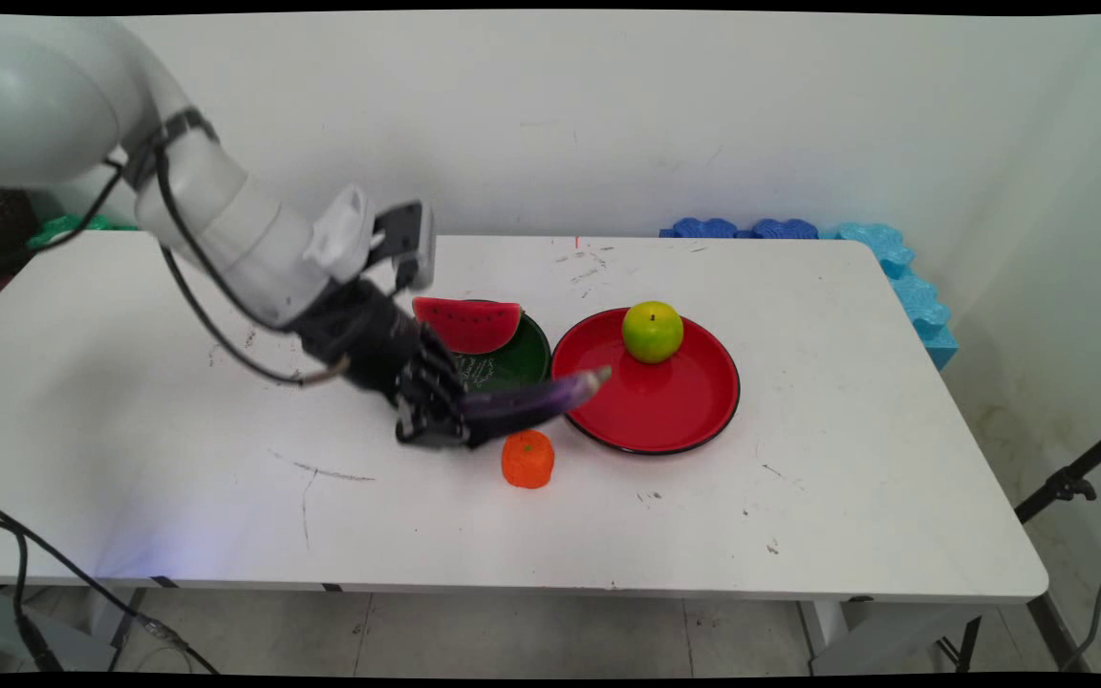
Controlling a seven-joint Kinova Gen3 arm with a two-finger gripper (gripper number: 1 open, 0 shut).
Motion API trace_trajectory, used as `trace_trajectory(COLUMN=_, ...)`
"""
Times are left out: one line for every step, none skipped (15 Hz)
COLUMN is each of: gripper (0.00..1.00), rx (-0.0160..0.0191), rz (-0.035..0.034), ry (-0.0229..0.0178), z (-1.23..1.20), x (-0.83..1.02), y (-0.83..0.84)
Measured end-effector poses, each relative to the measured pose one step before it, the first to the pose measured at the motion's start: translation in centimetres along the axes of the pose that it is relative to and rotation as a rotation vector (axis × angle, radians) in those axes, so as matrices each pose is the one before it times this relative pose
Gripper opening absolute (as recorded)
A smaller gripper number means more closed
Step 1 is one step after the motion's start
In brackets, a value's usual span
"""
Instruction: Place the picked object on the table
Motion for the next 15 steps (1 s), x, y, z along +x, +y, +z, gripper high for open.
trace_trajectory(gripper=0.0, rx=0.00172, rz=-0.0005, ry=-0.00582, z=0.663, x=-0.411, y=0.487)
trace_trajectory(gripper=0.0, rx=0.00239, rz=-0.00034, ry=-0.00593, z=0.702, x=-0.373, y=0.411)
trace_trajectory(gripper=0.0, rx=0.00199, rz=-0.00016, ry=-0.00482, z=0.634, x=-0.278, y=0.295)
trace_trajectory(gripper=0.0, rx=0.00178, rz=-0.00016, ry=-0.00237, z=0.389, x=-0.163, y=0.163)
trace_trajectory(gripper=0.0, rx=0.00199, rz=0.0002, ry=-0.00484, z=0.616, x=-0.247, y=0.226)
trace_trajectory(gripper=0.0, rx=0.00134, rz=-0.00041, ry=-0.00302, z=0.402, x=-0.154, y=0.12)
trace_trajectory(gripper=0.0, rx=0.00109, rz=0.00002, ry=-0.00493, z=0.521, x=-0.208, y=0.162)
trace_trajectory(gripper=0.0, rx=0.0007, rz=0.0005, ry=-0.00299, z=0.486, x=-0.167, y=0.149)
trace_trajectory(gripper=0.0, rx=-0.00228, rz=0.00232, ry=-0.00204, z=0.607, x=-0.155, y=0.203)
trace_trajectory(gripper=0.0, rx=-0.00248, rz=0.00361, ry=-0.00164, z=0.601, x=-0.128, y=0.159)
trace_trajectory(gripper=0.0, rx=-0.00258, rz=0.00606, ry=-0.00142, z=0.772, x=-0.117, y=0.156)
trace_trajectory(gripper=0.0, rx=-0.00069, rz=0.00392, ry=-0.00054, z=0.464, x=-0.041, y=0.044)
trace_trajectory(gripper=0.0, rx=-0.00051, rz=0.00328, ry=-0.00073, z=0.432, x=-0.057, y=0.027)
trace_trajectory(gripper=0.0, rx=-0.00039, rz=0.00321, ry=-0.00137, z=0.486, x=-0.092, y=0.017)
trace_trajectory(gripper=0.0, rx=-0.00122, rz=0.00488, ry=-0.00171, z=0.54, x=-0.107, y=0.015)
